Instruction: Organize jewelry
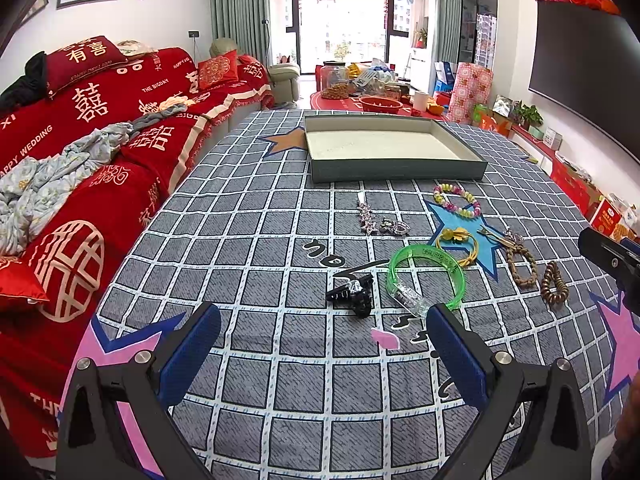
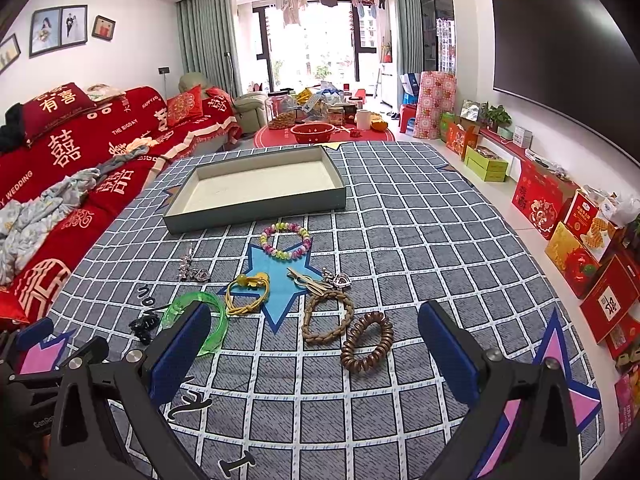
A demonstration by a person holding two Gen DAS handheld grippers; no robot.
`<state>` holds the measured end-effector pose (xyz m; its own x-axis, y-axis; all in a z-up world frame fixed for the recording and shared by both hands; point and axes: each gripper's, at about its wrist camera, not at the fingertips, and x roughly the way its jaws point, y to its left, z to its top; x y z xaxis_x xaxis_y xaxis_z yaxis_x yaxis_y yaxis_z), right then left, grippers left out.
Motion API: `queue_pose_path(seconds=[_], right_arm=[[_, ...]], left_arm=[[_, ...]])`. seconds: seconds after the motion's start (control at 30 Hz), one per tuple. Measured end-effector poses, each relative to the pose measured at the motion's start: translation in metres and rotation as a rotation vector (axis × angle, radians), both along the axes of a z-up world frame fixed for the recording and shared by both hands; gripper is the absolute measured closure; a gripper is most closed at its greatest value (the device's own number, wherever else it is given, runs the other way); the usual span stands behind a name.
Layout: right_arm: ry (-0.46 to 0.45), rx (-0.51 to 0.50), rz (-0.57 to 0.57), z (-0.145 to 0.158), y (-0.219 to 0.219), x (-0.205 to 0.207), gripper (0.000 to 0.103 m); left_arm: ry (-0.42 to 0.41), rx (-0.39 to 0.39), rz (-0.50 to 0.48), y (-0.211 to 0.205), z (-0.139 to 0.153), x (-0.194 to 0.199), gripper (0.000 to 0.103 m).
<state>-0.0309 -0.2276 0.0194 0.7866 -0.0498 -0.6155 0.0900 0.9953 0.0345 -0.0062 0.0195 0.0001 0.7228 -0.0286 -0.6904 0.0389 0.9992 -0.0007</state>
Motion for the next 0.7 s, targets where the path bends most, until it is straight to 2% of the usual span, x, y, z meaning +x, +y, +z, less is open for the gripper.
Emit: queue_pose_path(seconds=[0.7], right_arm=[[0.0, 0.004, 0.0, -0.0005, -0.0011, -0.0002, 0.0]], left_arm=[[0.0, -0.001, 0.0, 0.0002, 0.0, -0.0001, 0.0]])
